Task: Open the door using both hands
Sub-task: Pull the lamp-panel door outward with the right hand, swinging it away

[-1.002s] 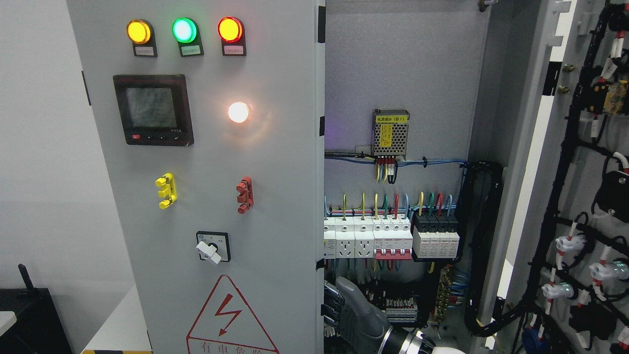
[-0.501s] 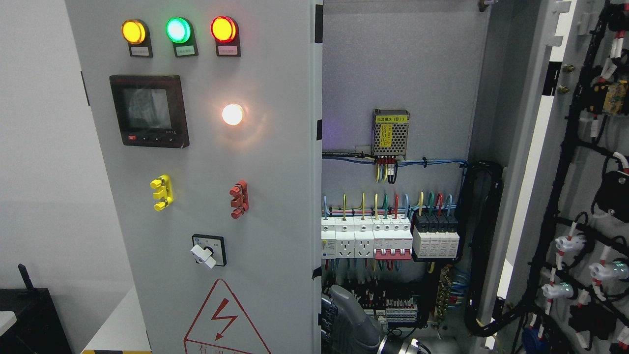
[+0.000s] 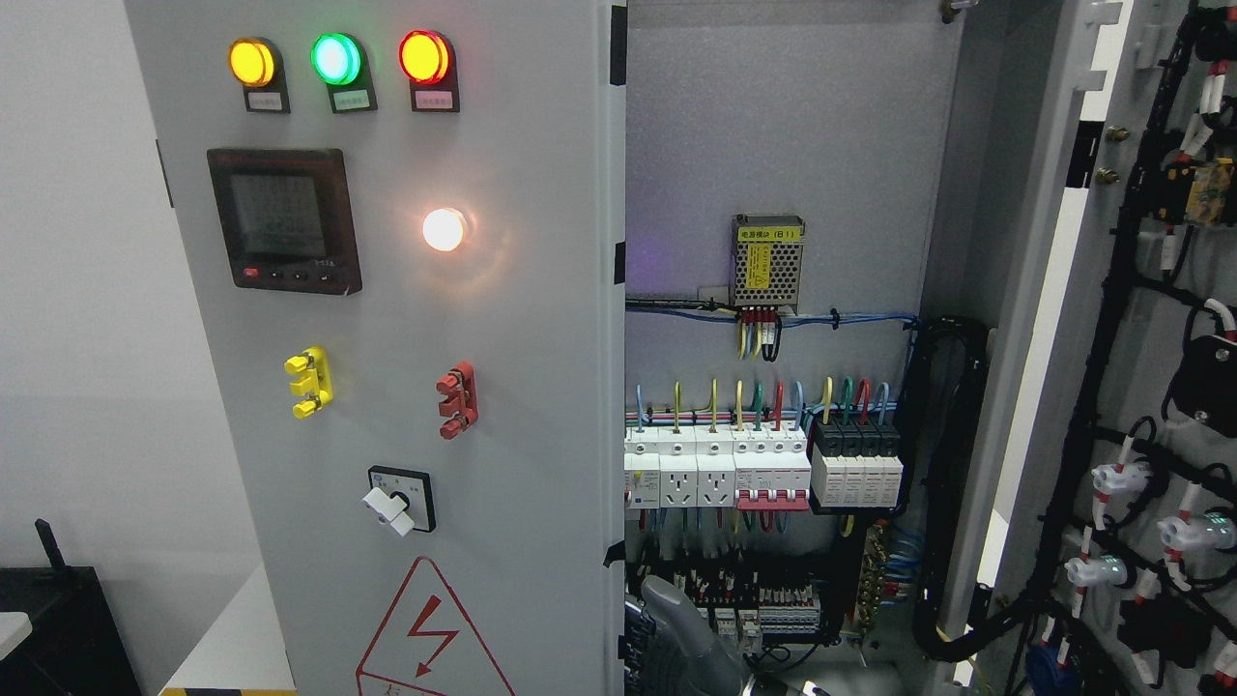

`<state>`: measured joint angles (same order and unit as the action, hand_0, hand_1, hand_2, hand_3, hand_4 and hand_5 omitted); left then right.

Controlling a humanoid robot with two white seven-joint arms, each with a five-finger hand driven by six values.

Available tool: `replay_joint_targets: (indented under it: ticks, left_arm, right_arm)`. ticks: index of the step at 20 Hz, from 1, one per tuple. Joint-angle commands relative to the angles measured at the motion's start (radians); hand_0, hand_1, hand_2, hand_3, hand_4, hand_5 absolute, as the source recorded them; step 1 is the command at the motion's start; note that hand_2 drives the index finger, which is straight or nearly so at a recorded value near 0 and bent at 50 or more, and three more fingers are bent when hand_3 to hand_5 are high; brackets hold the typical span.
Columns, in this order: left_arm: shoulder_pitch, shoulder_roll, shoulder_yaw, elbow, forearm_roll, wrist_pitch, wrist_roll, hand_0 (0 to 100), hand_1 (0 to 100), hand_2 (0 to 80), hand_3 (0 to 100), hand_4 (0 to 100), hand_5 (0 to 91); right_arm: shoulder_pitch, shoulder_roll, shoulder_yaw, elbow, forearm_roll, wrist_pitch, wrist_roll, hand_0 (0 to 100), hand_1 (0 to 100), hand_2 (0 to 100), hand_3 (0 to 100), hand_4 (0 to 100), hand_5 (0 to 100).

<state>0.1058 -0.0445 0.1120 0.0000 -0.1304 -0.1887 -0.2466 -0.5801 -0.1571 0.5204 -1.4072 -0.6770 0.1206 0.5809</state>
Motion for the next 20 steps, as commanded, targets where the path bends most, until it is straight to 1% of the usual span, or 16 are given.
replay_joint_targets:
  ticks: [1, 3, 5, 6, 10, 17, 20]
  left_arm:
    - [0.0, 0.0, 0.0, -0.014, 0.0, 0.0, 0.0, 0, 0, 0.0, 0, 3, 0.0]
    - [0.0, 0.0, 0.0, -0.014, 0.0, 0.0, 0.0, 0, 0, 0.0, 0, 3, 0.0]
    - [0.0, 0.0, 0.0, -0.014, 0.0, 0.0, 0.0, 0, 0, 0.0, 0, 3, 0.0]
    - [0.0, 0.0, 0.0, -0.014, 0.0, 0.0, 0.0, 0, 0, 0.0, 0, 3, 0.0]
    - [0.0, 0.0, 0.0, -0.014, 0.0, 0.0, 0.0, 0, 0, 0.0, 0, 3, 0.0]
    - [0.0, 0.0, 0.0, -0.014, 0.0, 0.0, 0.0, 0, 0, 0.0, 0, 3, 0.0]
    - [0.0, 0.0, 0.0, -0.014, 0.0, 0.0, 0.0, 0, 0, 0.0, 0, 3, 0.0]
  right_arm:
    - [0.026, 0.001, 0.02, -0.085, -0.001, 0.001, -0.001, 11, 0, 0, 0, 0, 0]
    - [0.035, 0.001, 0.02, -0.105, -0.003, 0.001, 0.0, 11, 0, 0, 0, 0, 0]
    - [0.042, 0.001, 0.03, -0.127, -0.028, 0.001, 0.023, 11, 0, 0, 0, 0, 0]
    - [0.043, 0.001, 0.033, -0.133, -0.035, 0.001, 0.025, 11, 0, 0, 0, 0, 0]
    - [0.062, 0.001, 0.049, -0.154, -0.035, 0.001, 0.025, 11, 0, 0, 0, 0, 0]
    - [0.068, 0.002, 0.099, -0.182, -0.033, 0.001, 0.025, 11, 0, 0, 0, 0, 0]
    - [0.068, 0.007, 0.107, -0.188, -0.033, 0.001, 0.025, 11, 0, 0, 0, 0, 0]
